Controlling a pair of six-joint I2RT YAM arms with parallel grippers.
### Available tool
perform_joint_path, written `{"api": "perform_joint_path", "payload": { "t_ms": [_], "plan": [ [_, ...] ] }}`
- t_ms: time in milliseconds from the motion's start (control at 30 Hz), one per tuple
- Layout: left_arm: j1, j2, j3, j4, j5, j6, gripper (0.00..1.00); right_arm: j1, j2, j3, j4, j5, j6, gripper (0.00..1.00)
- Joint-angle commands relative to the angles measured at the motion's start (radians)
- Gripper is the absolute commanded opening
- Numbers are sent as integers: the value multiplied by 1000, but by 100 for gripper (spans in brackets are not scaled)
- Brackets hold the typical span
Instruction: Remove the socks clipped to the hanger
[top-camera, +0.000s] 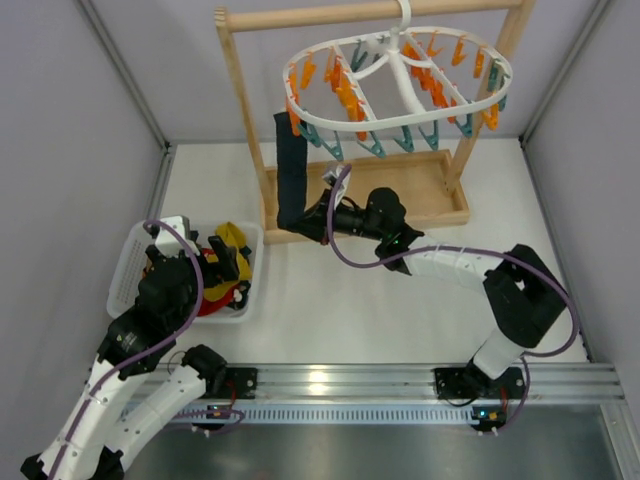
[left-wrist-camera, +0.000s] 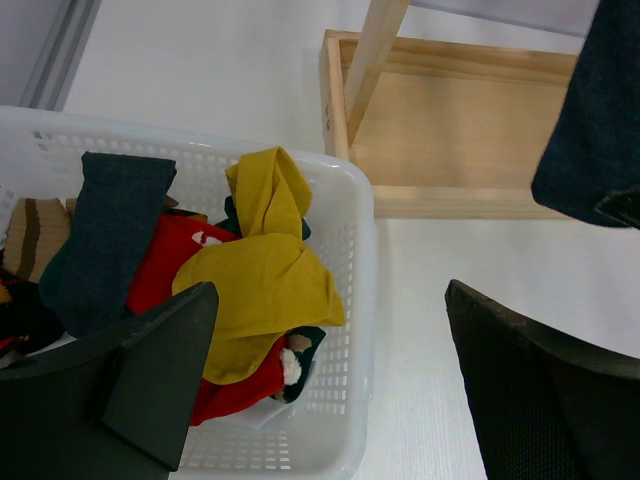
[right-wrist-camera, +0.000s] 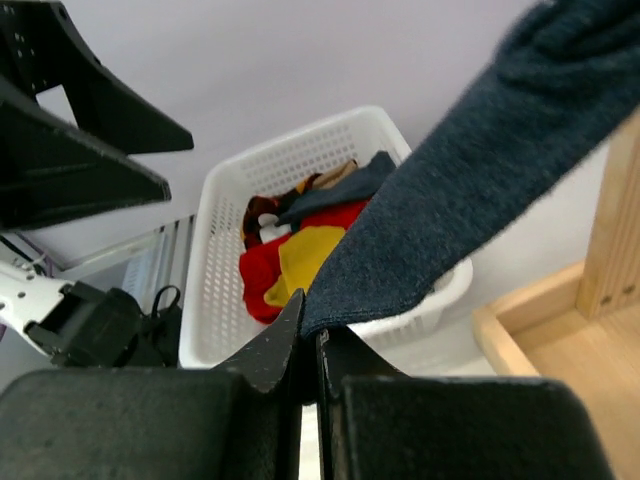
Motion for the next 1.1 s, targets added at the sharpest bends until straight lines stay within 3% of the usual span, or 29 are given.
{"api": "perform_joint_path", "payload": {
  "t_ms": [0, 200, 433, 667, 800, 933, 1067],
  "plan": [
    [6, 10, 4, 26, 11, -2, 99, -8, -157, -83, 41, -7, -43, 0],
    [8, 7, 4, 26, 9, -2, 99, -76, -406, -257, -70, 72, -97, 0],
    [23, 12, 12, 26, 34, -11, 99, -270, -642, -400, -206, 91, -112, 0],
    [25, 33, 49, 110, 218, -82, 99, -320, -667, -401, -217, 44, -99, 0],
    [23, 113, 72, 375, 426, -125, 99, -319, -632, -396, -142, -25, -44, 0],
    [23, 277, 139, 561, 447, -128, 99, -319, -628, -424, -49, -75, 30, 0],
    [25, 458, 267, 629, 453, -122, 99, -275, -601, -435, -10, -55, 60, 0]
  ]
}}
